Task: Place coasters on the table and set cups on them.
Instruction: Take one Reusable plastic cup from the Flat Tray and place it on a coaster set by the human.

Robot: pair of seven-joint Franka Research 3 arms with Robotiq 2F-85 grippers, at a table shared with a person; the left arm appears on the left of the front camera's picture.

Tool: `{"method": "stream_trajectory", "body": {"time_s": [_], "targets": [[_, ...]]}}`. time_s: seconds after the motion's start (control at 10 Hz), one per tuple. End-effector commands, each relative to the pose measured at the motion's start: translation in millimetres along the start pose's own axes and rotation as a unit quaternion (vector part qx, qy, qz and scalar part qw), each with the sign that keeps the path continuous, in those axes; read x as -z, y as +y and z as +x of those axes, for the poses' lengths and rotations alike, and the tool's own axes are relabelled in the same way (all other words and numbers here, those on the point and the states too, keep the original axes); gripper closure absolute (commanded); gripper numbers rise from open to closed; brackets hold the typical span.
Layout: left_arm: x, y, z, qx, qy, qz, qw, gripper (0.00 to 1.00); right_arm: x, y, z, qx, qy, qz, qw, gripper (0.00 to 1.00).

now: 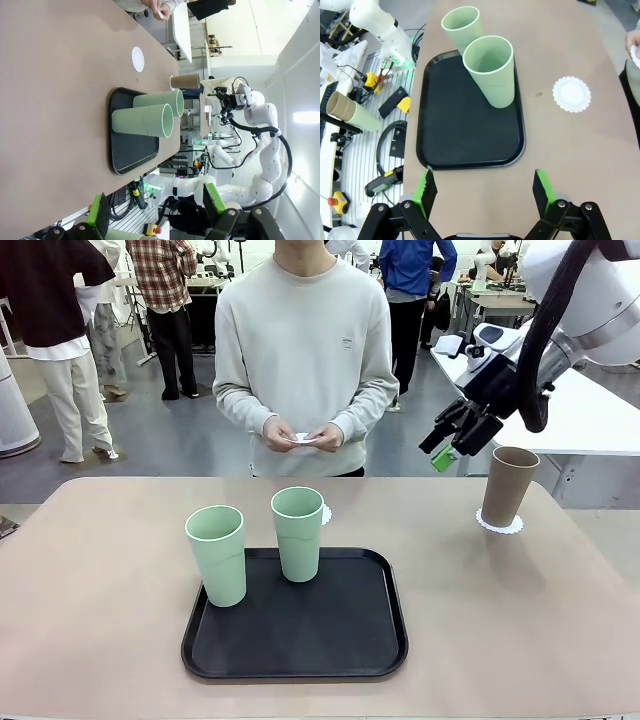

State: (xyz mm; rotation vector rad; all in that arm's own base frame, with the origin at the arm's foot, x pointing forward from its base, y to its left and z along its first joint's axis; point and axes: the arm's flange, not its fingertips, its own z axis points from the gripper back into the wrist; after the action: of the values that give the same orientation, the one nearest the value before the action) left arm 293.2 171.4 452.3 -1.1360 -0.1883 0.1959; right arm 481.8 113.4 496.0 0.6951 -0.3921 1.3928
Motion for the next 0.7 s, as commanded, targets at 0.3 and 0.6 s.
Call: {"method": "stream_trajectory", "body": {"time_s": [0.3, 0.6], "targets": [[-1.5, -0.6, -0.8, 0.003, -0.002, -0.004, 1.000, 0.00, 31.9, 7.3, -1.1, -0.084, -0.055, -0.080, 0.992, 0.00], [-1.5, -0.6, -0.8, 0.003, -0.002, -0.004, 1.000, 0.00, 70.4, 17.1, -32.0, -0.133, -0.221, -0.100, 0.961, 0.00]]}}
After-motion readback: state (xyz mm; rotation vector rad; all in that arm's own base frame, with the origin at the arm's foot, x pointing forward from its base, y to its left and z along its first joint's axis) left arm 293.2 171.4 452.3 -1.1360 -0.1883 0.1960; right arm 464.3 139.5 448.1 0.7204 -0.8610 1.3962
